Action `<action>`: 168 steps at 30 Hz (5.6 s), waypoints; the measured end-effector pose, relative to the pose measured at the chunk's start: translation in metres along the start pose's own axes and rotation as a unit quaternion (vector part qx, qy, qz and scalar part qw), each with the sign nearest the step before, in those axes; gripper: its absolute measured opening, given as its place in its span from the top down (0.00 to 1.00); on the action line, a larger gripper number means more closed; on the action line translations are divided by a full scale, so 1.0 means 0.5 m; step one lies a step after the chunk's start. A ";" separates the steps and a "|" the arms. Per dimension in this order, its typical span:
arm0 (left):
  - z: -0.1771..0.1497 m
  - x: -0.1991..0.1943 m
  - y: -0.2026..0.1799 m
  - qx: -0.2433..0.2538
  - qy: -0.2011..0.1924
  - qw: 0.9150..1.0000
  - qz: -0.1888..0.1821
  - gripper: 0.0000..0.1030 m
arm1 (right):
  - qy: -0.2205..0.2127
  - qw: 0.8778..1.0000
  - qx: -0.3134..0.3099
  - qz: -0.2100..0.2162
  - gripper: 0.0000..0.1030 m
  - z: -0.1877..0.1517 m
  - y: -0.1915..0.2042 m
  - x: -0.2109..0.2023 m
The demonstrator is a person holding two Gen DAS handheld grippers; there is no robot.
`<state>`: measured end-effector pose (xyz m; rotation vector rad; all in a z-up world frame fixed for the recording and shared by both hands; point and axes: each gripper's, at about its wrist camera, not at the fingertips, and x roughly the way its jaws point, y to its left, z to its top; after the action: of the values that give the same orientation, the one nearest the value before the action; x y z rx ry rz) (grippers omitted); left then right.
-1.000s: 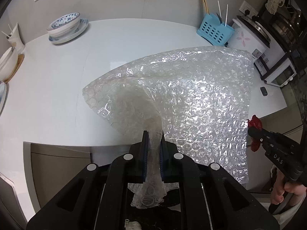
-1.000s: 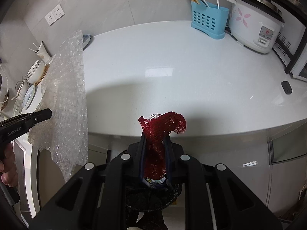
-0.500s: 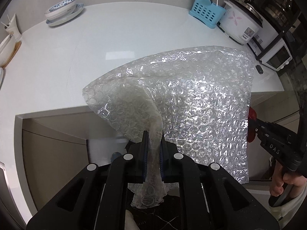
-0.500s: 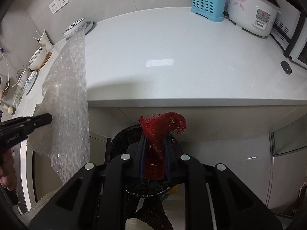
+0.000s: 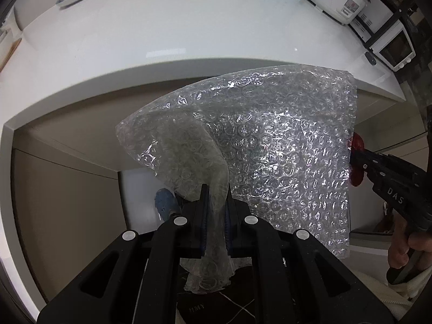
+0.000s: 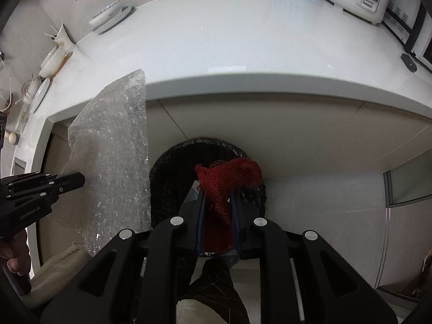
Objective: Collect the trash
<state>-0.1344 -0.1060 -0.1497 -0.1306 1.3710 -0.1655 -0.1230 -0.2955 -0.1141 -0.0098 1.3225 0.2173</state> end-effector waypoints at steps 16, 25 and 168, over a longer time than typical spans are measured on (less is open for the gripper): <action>-0.015 0.190 -0.020 -0.026 0.053 0.996 0.062 0.91 | 0.049 0.999 0.006 -0.023 0.85 -0.035 -0.009 0.106; -0.006 0.244 -0.046 -0.020 0.066 0.993 0.091 0.89 | 0.059 0.998 0.014 -0.029 0.85 -0.025 -0.016 0.131; 0.024 -0.301 -0.045 -0.064 -0.093 0.991 0.064 0.06 | -0.047 0.998 -0.001 -0.047 0.09 0.077 0.038 -0.268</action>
<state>-0.1522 -0.0992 0.0019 -0.1608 1.1987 0.0431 -0.1198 -0.2924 0.0264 -0.0618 1.2255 0.1376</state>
